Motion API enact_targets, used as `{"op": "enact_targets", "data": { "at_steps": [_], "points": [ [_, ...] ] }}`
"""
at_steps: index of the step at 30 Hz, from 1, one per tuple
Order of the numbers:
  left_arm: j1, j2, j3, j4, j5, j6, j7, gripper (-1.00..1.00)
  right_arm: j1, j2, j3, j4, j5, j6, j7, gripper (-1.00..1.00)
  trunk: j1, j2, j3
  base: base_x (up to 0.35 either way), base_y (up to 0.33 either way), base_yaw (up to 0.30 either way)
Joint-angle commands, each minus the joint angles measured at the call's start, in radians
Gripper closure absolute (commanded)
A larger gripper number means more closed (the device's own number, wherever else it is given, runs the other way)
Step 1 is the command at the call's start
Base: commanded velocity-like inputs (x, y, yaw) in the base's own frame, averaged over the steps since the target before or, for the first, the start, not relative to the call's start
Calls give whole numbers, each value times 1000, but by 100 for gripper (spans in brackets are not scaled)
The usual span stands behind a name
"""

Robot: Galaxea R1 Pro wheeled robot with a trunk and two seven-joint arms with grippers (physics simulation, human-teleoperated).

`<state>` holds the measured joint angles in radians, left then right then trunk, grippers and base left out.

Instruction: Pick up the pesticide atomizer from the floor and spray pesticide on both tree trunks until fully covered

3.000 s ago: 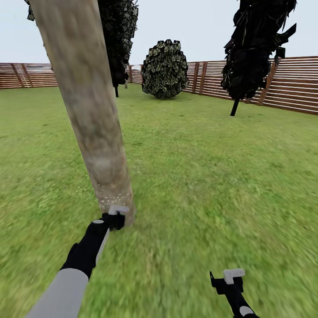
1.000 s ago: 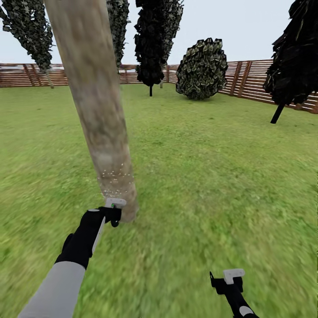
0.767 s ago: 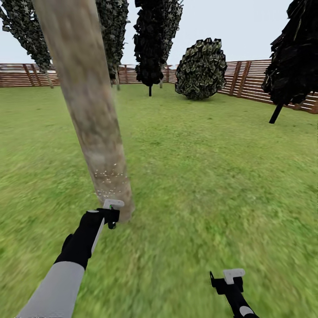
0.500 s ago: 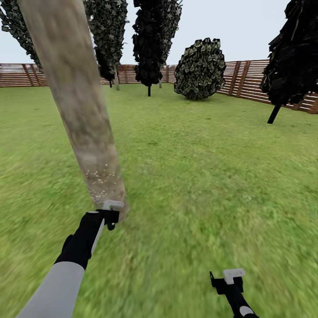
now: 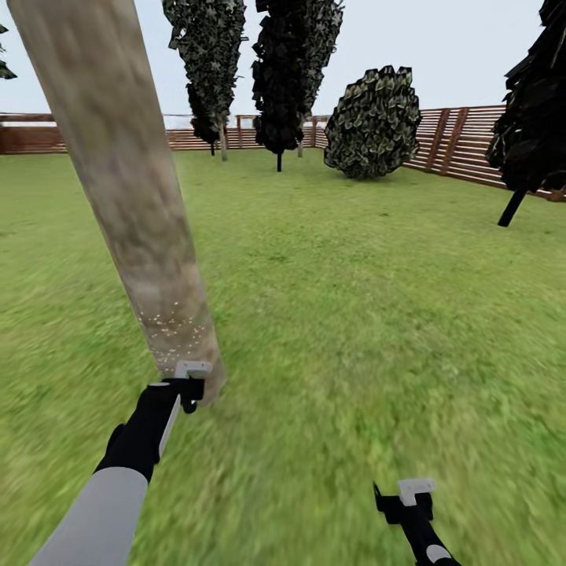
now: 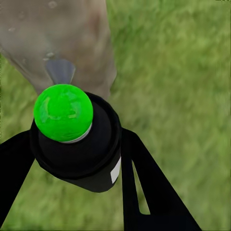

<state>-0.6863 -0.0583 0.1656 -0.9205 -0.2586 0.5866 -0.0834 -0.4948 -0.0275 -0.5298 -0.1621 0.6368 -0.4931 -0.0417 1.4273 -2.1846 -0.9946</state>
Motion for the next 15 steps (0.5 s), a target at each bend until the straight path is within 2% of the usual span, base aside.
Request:
{"op": "enact_targets", "data": {
  "at_steps": [1,5,11,15],
  "points": [
    [-1,-3,4,1,-11,3,-9,100,-1,0,-6,2,11,-4,-4,-100,0,0,-1,214,-214,274],
    [-1,-4,5,3,-11,2,-9,100,-1,0,-6,2,11,-4,-4,-100,0,0,-1,152,-238,275],
    [-1,-5,7,3,-11,2,-9,100,-1,0,-6,3,11,-4,-4,-100,0,0,-1,21,-266,245],
    [-1,-6,1,2,-11,2,-8,100,-1,0,-6,2,11,-4,-4,-100,0,0,-1,1,-269,49]
  ]
}}
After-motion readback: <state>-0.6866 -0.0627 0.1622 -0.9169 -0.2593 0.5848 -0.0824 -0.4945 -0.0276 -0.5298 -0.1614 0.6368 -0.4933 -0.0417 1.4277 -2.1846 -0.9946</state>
